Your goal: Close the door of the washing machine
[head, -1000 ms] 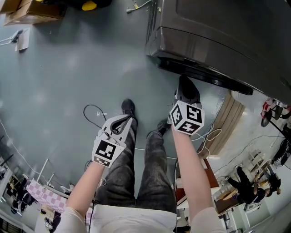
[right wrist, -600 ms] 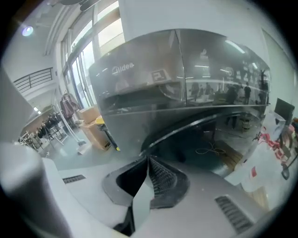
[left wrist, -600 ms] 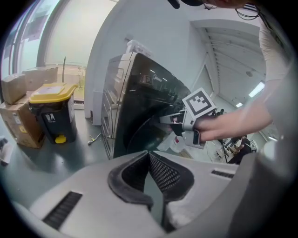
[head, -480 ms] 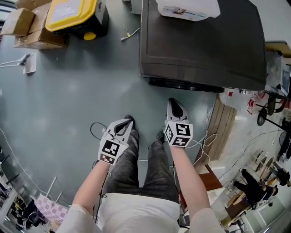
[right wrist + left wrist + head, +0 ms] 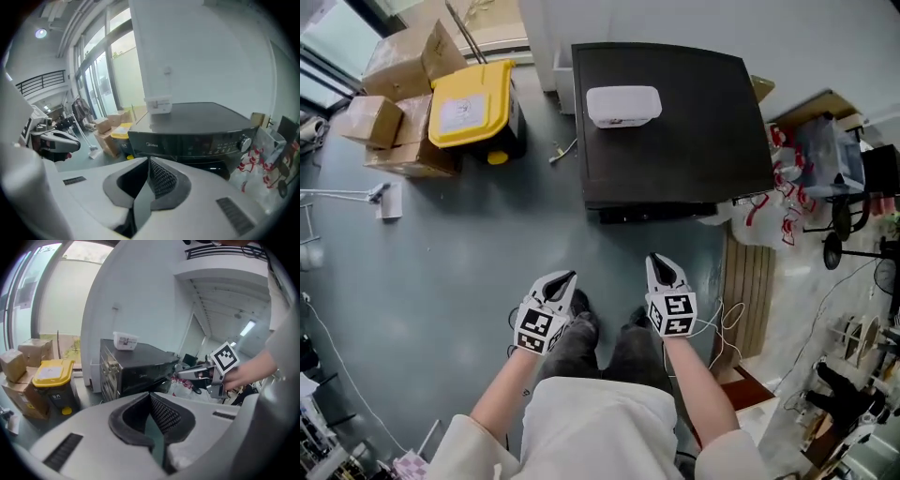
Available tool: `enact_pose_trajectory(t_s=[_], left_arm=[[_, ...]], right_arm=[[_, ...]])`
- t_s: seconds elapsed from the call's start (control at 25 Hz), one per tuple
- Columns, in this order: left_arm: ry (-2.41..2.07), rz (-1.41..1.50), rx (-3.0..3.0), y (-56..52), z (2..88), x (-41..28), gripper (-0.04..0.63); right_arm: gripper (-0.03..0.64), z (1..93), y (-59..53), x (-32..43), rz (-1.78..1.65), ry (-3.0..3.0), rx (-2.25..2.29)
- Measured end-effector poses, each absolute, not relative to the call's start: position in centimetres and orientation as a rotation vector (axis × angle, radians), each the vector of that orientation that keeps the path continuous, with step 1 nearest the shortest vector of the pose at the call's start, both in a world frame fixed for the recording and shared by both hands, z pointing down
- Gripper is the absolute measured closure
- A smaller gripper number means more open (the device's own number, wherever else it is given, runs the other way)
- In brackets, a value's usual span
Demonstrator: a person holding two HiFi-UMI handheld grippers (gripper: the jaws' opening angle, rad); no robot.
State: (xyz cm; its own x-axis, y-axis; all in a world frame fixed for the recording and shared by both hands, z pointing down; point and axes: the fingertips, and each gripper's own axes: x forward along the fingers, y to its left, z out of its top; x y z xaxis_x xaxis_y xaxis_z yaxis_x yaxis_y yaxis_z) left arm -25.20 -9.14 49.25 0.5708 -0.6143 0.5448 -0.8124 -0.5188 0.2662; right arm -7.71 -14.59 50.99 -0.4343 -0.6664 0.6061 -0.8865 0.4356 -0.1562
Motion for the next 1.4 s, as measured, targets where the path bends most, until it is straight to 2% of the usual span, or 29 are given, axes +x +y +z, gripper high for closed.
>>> enact_pose_trajectory(t_s=[0.36,0.88,1.4], left_arm=[[-1.135,0.444,2.389,-9.2,38.3,-26.0,0.586],[-1.232,0.321,2.489,-7.7,25.5,-22.4,0.586],[-1.343,0.265,2.525,-5.5,18.9,-21.2,0.586]], right_arm=[[0.581,39.8,-10.8,-6.5,0.619,-2.238,1.375],[0.581,24.0,-8.6,-0.3,0.408,-2.453,1.378],[0.581,18.6,-6.5,3.3,0.307,-2.543,1.377]])
